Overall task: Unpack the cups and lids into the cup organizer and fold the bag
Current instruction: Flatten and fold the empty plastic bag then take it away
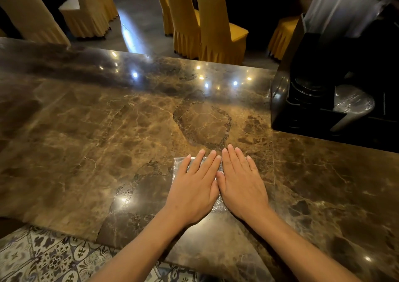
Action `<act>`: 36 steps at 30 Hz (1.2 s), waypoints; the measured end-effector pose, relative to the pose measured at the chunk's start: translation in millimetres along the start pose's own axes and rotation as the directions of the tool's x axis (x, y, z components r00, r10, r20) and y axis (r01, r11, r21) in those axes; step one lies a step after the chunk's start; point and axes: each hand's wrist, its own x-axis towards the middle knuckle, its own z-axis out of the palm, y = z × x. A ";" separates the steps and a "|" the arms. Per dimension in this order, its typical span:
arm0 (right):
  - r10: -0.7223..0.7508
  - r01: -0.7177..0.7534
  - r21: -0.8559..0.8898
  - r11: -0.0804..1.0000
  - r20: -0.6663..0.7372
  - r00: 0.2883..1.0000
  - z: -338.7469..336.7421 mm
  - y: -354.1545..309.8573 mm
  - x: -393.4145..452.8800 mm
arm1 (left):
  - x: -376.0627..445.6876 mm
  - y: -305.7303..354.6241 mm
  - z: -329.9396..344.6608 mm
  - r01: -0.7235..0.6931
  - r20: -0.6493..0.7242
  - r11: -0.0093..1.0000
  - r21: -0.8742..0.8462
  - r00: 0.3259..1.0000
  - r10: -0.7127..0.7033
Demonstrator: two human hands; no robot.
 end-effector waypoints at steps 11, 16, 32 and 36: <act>-0.012 0.012 -0.005 1.000 0.019 1.000 1.5 2.5 0.1 | 0.0 -0.2 -2.4 0.006 0.011 1.000 -0.009 1.000 -0.006; -0.020 0.016 0.157 0.987 0.024 1.000 -9.0 4.3 1.4 | -1.0 -1.0 -12.2 -0.016 0.045 1.000 -0.021 0.999 0.017; 0.066 -0.160 0.359 0.919 0.259 0.964 -64.2 54.7 52.6 | 27.6 -87.2 -60.6 0.456 0.221 0.829 -0.325 0.888 -0.402; 0.106 -0.192 0.275 0.942 0.298 0.949 -59.7 56.6 58.5 | 34.3 -88.3 -66.7 0.490 0.306 0.814 -0.313 0.863 -0.401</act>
